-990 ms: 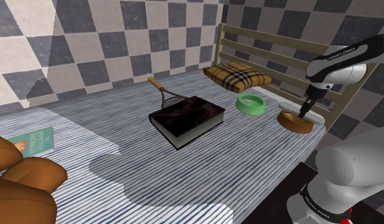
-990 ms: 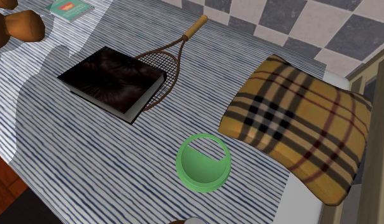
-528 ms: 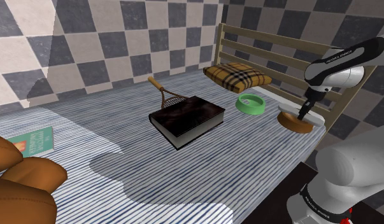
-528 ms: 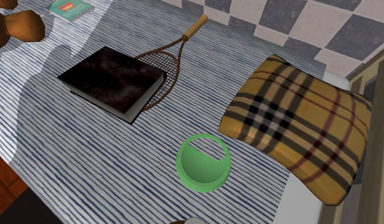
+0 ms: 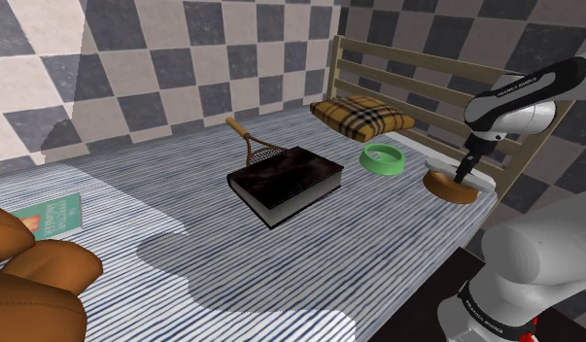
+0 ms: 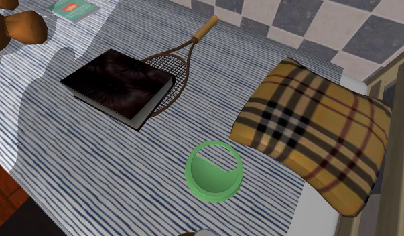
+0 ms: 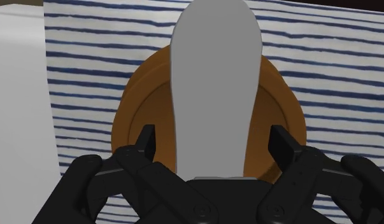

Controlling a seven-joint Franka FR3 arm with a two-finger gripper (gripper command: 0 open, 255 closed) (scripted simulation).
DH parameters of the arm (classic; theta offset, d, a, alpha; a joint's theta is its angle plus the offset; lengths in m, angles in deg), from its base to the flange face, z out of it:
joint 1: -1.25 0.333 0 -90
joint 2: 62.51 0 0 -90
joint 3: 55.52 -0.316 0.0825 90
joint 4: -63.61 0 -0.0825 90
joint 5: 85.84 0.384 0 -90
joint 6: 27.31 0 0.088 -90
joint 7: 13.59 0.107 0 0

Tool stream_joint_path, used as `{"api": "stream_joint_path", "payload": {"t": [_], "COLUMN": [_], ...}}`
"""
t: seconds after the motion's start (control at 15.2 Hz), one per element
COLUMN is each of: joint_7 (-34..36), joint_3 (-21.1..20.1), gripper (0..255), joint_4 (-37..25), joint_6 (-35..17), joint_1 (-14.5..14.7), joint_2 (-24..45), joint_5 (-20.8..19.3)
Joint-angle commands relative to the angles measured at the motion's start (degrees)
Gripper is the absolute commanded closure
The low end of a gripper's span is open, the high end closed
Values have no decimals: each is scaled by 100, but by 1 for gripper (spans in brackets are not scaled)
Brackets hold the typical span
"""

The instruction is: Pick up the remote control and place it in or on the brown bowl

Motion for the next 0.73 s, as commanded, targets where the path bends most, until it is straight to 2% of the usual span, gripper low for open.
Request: {"api": "stream_joint_path", "payload": {"t": [0.0, 0.26, 0.66], "joint_7": [-1, 89, 88], "joint_3": [1, -186, -187], "gripper": [0, 0, 0], "joint_4": [-1, -379, -379], "joint_6": [-2, 876, 876], "joint_1": [1, -50, -51], "joint_2": [4, -509, -509], "joint_5": [2, -56, -56]}}
